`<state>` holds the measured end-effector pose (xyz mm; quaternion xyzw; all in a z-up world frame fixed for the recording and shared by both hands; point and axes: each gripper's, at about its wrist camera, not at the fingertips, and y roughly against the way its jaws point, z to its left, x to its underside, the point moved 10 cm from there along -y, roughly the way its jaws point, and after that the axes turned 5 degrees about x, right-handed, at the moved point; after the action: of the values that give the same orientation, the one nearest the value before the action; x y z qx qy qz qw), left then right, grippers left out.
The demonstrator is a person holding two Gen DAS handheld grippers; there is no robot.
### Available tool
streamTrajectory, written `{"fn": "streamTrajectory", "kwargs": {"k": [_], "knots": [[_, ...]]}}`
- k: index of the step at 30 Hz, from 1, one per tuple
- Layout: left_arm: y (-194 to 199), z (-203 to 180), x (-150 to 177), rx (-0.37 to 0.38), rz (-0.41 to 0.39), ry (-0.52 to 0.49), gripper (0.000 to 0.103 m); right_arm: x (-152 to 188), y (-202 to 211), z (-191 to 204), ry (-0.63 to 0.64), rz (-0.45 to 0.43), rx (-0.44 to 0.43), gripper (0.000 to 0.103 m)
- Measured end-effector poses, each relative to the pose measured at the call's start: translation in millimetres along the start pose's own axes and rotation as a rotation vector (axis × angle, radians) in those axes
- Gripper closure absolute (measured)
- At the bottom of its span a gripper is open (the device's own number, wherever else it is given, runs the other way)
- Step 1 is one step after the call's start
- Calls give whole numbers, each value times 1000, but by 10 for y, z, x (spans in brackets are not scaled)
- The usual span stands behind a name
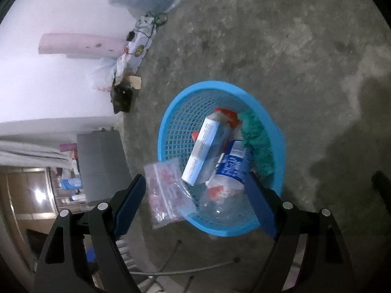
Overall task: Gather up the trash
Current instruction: 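Open both tools over the blue wastebasket to drop the carton and wrapper, then move both open tools from the wastebasket back over the table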
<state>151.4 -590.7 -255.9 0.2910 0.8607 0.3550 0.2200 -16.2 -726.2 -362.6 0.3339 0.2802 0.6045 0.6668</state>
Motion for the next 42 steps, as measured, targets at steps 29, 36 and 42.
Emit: {"fn": "streamTrajectory", "kwargs": {"k": [29, 36, 42], "knots": [[4189, 233, 1732, -382, -614, -186, 17, 2097, 1731, 2043, 1023, -496, 333, 7], [4934, 916, 2375, -542, -714, -54, 17, 2876, 1868, 2413, 1223, -521, 251, 7], [5375, 1347, 2849, -620, -801, 66, 17, 3427, 1959, 2486, 1338, -382, 13, 7]]}}
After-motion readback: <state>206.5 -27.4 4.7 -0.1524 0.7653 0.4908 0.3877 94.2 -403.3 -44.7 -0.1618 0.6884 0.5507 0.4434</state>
